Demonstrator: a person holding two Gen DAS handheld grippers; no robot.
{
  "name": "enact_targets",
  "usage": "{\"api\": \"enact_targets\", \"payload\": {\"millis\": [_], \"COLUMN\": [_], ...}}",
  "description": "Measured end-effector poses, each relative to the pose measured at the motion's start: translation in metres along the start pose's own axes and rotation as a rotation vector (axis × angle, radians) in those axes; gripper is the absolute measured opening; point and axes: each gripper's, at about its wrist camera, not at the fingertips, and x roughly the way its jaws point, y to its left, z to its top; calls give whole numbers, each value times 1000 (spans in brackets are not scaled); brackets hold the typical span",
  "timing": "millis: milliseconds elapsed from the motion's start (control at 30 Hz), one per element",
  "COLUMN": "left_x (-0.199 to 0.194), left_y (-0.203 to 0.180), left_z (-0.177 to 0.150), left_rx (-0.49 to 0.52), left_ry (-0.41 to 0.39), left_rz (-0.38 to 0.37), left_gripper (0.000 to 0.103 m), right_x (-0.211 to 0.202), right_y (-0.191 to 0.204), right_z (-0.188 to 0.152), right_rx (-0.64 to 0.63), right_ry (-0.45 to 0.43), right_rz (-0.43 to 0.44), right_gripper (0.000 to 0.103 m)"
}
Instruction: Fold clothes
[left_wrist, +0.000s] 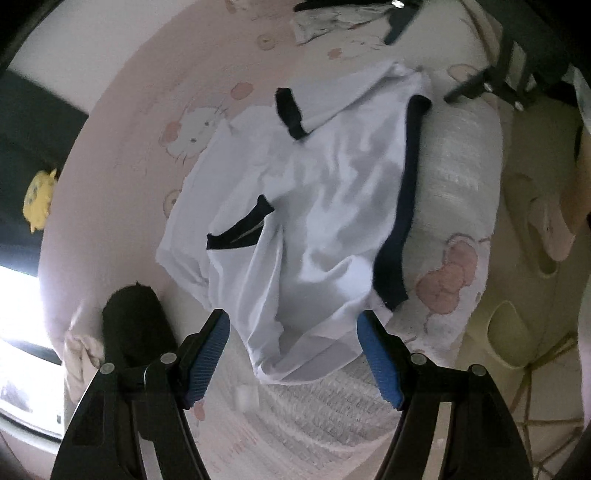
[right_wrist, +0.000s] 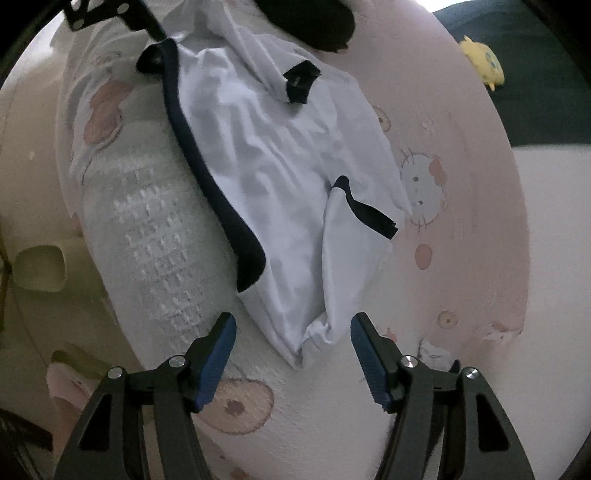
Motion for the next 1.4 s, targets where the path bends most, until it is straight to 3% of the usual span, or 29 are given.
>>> {"api": "enact_targets", "payload": {"millis": [167,367,600,733,833,1000,1033,1100,1133,1167,1200,1233,1300,1367,1400], "left_x": [-6,6,11,17,21,22,23,26,25,25,23,21,15,14,14], "left_y": [-12,-29,-45,-58,-64,-76,-78,-75,-74,-72,-71,-69,-66,-63,-61], "left_z": [-3,-13,3,12,12,8,8,7,6,6,4,3,-1,-2,-1], "left_rx": [70,100,135,206,260,350,356,362,363,365,370,375,374,351,334], "left_ry": [-15,52,3,-30,-53,-78,-78,-74,-75,-78,-87,-95,-99,-88,-81], "left_rz": [8,59,199,286,355,420,426,421,407,393,374,354,262,182,149], "left_gripper": [70,70,72,75,83,83,83,83,83,81,80,75,54,19,15], "right_x": [-2,4,14,17,20,22,23,23,23,24,24,25,26,27,27], "right_y": [9,14,23,24,27,30,29,27,27,30,35,40,48,52,50], "right_z": [0,9,20,22,17,17,19,18,18,17,16,15,14,15,16], "right_rx": [-32,-85,-197,-216,-254,-271,-266,-260,-258,-268,-283,-299,-323,-339,-317], "right_ry": [-4,-46,-80,-75,-93,-97,-92,-84,-80,-76,-71,-67,-59,-54,-50], "right_rz": [-37,-114,-225,-243,-263,-272,-253,-193,-161,-143,-131,-118,-111,-135,-123], "right_gripper": [68,77,78,78,78,77,75,62,50,38,18,10,8,8,8]}}
